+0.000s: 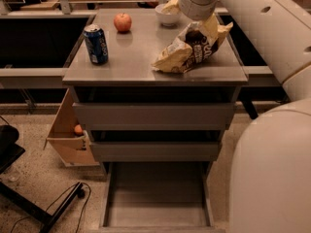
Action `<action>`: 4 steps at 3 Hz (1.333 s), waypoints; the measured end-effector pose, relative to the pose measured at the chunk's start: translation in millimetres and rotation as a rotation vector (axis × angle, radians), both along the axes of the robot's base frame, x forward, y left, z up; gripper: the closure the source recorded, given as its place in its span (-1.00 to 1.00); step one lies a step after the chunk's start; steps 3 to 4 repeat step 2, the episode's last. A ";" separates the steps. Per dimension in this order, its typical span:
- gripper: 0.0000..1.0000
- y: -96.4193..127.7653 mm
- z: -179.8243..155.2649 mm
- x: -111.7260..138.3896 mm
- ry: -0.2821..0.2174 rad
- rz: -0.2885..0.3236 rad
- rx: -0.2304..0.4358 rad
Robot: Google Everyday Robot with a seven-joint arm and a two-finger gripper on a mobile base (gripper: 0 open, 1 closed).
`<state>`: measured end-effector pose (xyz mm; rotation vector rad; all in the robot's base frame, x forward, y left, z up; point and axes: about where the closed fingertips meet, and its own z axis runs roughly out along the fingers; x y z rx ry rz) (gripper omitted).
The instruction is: Pick brown chip bag from bottom drawer and place on counter
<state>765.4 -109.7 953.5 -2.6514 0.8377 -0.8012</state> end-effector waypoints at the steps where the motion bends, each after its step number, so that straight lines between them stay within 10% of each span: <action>1: -1.00 -1.9 25.4 -5.0 -0.034 0.049 0.074; 2: -1.00 -15.2 78.7 -28.4 -0.133 0.047 0.146; 4: -1.00 -15.2 78.7 -28.4 -0.133 0.047 0.146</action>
Offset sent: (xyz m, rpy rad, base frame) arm -0.0820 -0.0321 0.1524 0.2217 -0.2703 0.0352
